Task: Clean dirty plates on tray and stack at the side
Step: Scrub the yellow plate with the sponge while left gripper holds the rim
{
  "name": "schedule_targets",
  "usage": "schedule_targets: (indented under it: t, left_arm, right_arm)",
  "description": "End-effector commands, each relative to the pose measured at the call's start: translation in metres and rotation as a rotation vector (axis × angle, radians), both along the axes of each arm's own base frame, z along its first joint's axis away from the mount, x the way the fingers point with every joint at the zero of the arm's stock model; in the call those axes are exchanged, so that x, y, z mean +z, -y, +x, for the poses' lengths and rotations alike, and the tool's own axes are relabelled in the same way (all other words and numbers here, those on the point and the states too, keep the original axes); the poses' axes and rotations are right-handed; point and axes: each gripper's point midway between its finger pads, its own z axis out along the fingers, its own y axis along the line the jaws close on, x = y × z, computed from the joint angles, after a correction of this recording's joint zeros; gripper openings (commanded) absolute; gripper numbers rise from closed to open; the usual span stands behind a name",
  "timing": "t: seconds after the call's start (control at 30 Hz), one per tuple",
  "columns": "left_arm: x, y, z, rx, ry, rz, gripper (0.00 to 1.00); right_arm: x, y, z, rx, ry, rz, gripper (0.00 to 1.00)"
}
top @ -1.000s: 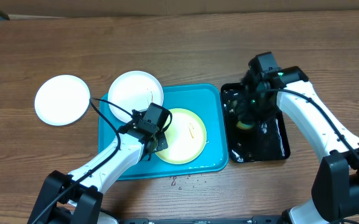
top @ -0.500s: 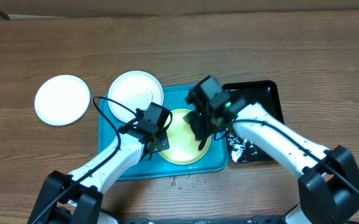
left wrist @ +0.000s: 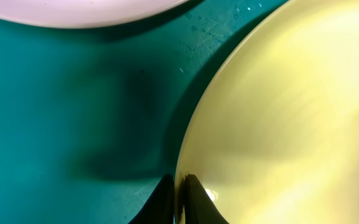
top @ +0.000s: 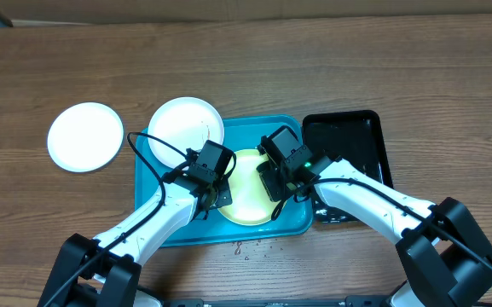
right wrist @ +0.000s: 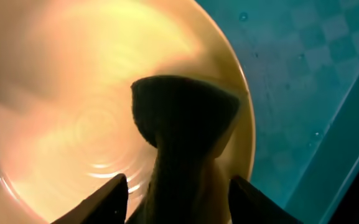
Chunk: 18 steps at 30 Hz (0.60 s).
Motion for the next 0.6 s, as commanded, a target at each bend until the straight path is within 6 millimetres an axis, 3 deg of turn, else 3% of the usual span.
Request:
schedule_targets:
  t: [0.0,0.07,0.23,0.57]
  left_arm:
    - [0.002,0.001,0.003,-0.014,0.003,-0.001,0.09]
    - [0.002,0.001,0.003,-0.014,0.003,-0.001,0.09]
    - [0.002,0.001,0.003,-0.015,0.003,-0.001,0.04]
    - [0.002,0.001,0.003,-0.015,0.002,-0.001,0.04]
  right_arm:
    - [0.002,0.000,0.004,-0.012,0.024,0.002,0.57]
    - [0.003,-0.001,0.006,-0.012,0.031,0.007,0.55]
    - [0.002,0.000,0.004,-0.100,0.002,0.027,0.17]
    - [-0.021,0.006,0.004,-0.140,-0.033,-0.020,0.16]
